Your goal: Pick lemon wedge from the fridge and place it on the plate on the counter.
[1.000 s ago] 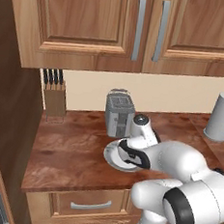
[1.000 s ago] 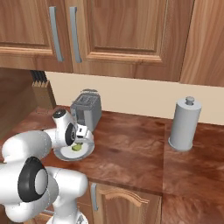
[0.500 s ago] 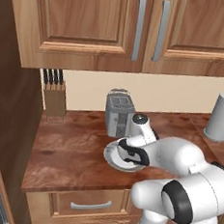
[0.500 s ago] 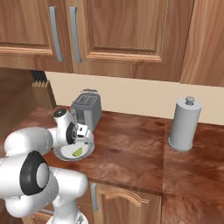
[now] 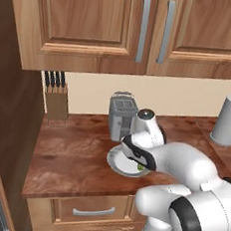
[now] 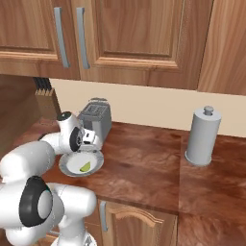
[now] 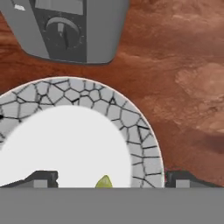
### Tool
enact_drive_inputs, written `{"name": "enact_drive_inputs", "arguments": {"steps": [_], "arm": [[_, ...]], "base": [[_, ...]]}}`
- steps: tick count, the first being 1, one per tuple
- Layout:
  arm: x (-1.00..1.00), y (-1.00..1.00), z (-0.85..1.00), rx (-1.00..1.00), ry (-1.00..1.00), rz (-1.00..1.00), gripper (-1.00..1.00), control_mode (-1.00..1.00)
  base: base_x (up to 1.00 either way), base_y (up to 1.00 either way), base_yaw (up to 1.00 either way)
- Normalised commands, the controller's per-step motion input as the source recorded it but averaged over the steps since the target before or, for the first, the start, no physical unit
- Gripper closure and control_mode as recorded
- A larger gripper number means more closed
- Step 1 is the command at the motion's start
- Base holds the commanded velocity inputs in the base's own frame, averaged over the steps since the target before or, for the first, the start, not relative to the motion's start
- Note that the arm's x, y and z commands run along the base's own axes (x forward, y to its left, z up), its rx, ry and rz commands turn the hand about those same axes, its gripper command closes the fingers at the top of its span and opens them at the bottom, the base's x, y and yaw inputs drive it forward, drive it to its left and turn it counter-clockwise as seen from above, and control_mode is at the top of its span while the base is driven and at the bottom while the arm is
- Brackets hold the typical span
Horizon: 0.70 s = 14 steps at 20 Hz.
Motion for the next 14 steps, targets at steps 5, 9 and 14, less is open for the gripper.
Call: {"name": "enact_drive_inputs", "arguments": {"steps": [5,9,14], "arm": [[-0.57,-0.03,0.88,0.0,0.0,0.0,-1.0,-1.0],[-0.94,0.0,0.59,0.0,0.04,0.0,-1.0,-1.0],[-0.97,-0.09,0.37,0.01,0.01,0.0,-1.0,-1.0]], "base": [[0.0,0.0,0.0],[0.0,0.0,0.0],[0.0,0.0,0.0]]}}
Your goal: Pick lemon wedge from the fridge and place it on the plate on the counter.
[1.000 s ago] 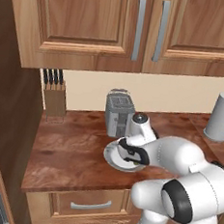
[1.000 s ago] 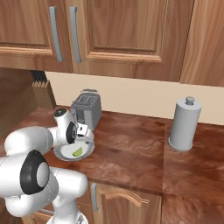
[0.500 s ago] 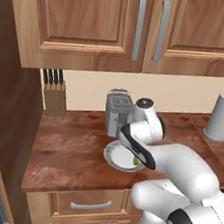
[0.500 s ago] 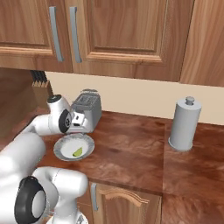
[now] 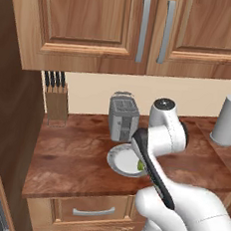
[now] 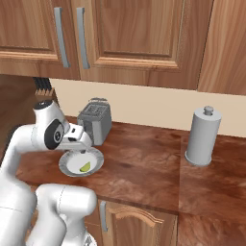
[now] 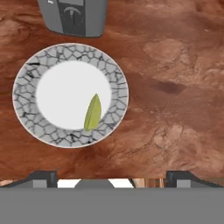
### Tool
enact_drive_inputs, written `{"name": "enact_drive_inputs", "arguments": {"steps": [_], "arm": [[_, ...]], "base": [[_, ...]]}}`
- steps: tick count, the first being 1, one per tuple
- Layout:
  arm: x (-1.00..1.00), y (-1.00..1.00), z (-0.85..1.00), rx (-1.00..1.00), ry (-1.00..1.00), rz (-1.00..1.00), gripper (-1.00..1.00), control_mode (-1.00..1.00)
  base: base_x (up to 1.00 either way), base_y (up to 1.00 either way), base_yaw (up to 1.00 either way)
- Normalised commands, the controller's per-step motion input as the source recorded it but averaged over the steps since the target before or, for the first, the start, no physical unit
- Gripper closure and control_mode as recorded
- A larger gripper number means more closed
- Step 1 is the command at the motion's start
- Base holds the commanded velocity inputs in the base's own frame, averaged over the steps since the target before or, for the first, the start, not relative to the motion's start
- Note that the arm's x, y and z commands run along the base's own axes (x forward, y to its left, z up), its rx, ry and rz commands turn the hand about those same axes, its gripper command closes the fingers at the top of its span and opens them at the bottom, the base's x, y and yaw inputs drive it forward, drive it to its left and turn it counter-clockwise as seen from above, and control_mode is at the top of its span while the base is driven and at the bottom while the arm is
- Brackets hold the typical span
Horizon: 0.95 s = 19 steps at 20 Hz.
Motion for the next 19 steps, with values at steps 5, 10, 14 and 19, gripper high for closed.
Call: {"name": "enact_drive_inputs", "arguments": {"steps": [5,10,14,19], "arm": [[-0.82,-0.31,0.65,0.07,0.04,0.0,-1.0,-1.0],[-0.74,-0.34,0.58,0.08,0.01,0.0,-1.0,-1.0],[-0.66,-0.29,0.45,0.06,0.0,0.0,-1.0,-1.0],[-0.29,-0.01,0.44,0.01,0.02,0.0,-1.0,-1.0]], "base": [[0.0,0.0,0.0],[0.0,0.0,0.0],[0.0,0.0,0.0],[0.0,0.0,0.0]]}}
